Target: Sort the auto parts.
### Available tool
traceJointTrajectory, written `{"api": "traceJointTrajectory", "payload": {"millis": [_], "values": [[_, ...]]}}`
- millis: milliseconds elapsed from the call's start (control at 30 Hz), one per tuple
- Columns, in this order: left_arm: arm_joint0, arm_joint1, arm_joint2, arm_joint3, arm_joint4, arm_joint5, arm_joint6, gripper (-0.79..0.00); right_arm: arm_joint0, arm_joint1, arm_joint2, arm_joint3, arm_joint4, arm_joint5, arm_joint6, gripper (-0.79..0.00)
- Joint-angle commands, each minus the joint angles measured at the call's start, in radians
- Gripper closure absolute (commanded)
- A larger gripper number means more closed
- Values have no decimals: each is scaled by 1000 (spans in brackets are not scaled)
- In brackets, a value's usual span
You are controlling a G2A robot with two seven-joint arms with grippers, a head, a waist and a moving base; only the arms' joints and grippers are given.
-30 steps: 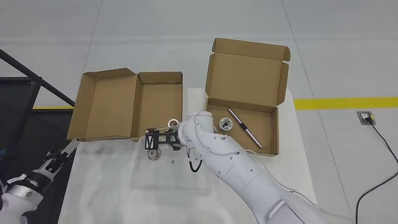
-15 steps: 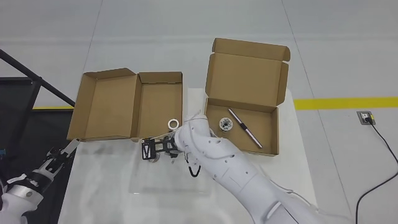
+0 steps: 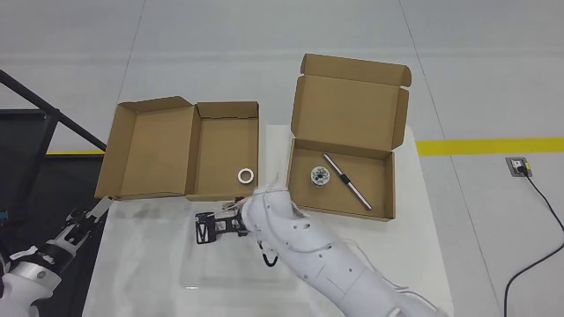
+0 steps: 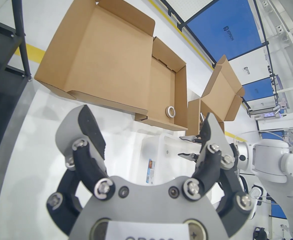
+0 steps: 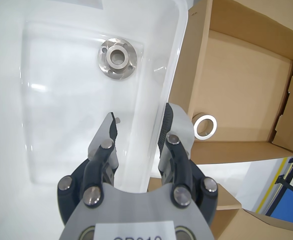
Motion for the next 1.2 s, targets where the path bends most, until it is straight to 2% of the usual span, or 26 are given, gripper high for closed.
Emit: {"api": "traceJointTrajectory", "payload": {"millis": [0, 267, 433, 533, 733, 867, 967, 1167], "values": [[0, 0, 0, 0, 0, 0, 0, -785, -28, 10, 10, -47, -9, -1, 21, -372], [0, 0, 0, 0, 0, 0, 0, -785, -140, 54, 56, -261, -83, 10, 37, -379], [0, 0, 0, 0, 0, 0, 0, -785, -162, 72, 78, -346, -103, -66, 23, -382], [0, 0, 0, 0, 0, 0, 0, -785, -127, 70, 84, -320, -72, -134, 11, -379], [0, 0, 0, 0, 0, 0, 0, -785, -16, 37, 52, -161, 12, -183, -7, -372], [0, 0, 0, 0, 0, 0, 0, -785, 50, 8, 11, -61, 37, -160, -57, -366], [0, 0, 0, 0, 0, 0, 0, -785, 66, -5, -25, -39, 8, -112, -113, -357], [0, 0, 0, 0, 0, 0, 0, -785, 93, -20, -59, 24, 5, -153, -163, -357]]}}
